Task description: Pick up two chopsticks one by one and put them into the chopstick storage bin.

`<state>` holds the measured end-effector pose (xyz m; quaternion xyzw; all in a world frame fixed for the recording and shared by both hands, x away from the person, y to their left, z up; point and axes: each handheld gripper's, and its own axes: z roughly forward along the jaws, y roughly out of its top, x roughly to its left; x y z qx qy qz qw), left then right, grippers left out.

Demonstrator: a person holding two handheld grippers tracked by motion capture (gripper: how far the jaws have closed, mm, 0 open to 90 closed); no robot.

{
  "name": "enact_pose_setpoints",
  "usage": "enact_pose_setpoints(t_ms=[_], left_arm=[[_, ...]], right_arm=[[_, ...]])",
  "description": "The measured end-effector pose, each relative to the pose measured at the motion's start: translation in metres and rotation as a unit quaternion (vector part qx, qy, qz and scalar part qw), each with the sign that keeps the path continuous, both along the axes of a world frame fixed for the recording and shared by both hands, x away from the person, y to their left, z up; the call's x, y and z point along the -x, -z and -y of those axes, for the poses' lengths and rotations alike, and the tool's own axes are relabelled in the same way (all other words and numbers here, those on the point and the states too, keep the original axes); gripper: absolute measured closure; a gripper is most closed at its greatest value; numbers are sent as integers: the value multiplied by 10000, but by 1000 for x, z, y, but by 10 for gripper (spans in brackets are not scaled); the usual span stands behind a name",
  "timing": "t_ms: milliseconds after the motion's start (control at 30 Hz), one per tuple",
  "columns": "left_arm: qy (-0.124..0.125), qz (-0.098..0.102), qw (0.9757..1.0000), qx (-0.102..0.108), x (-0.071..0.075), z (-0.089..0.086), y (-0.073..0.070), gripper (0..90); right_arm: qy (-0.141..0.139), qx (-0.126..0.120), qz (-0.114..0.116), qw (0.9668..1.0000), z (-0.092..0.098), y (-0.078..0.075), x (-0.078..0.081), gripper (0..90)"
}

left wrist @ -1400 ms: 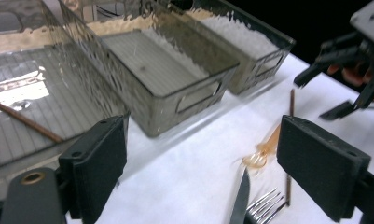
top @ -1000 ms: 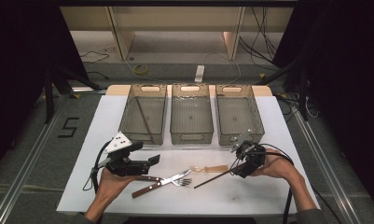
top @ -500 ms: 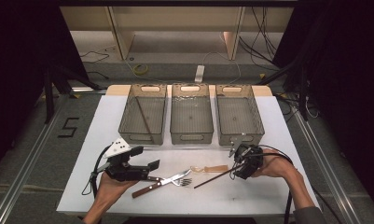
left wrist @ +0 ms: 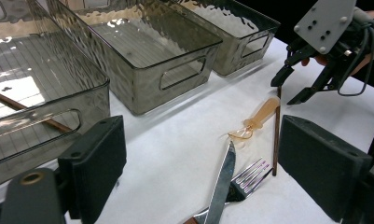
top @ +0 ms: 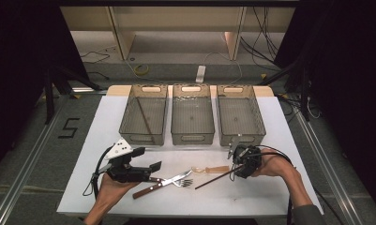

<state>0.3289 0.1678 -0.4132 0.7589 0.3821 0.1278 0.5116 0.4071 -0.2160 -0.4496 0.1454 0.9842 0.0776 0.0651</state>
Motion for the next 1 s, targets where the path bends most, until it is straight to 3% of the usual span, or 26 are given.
enact_pose_setpoints(t_ms=[300, 500, 733, 1000], left_arm=[[33, 13, 10000, -50, 0, 1, 0, 152], [59, 33, 10000, -62, 1, 3, 0, 152], [78, 47, 9999, -98, 1, 3, 0, 152], [79, 50, 9999, -114, 1, 3, 0, 152]], right_arm=[[42, 45, -190, 9998, -2, 3, -4, 572], [-26, 134, -190, 9997, -4, 3, -2, 629], [-324, 381, -163, 9986, -11, 3, 5, 736], [-639, 430, -142, 9969, -11, 3, 8, 794]])
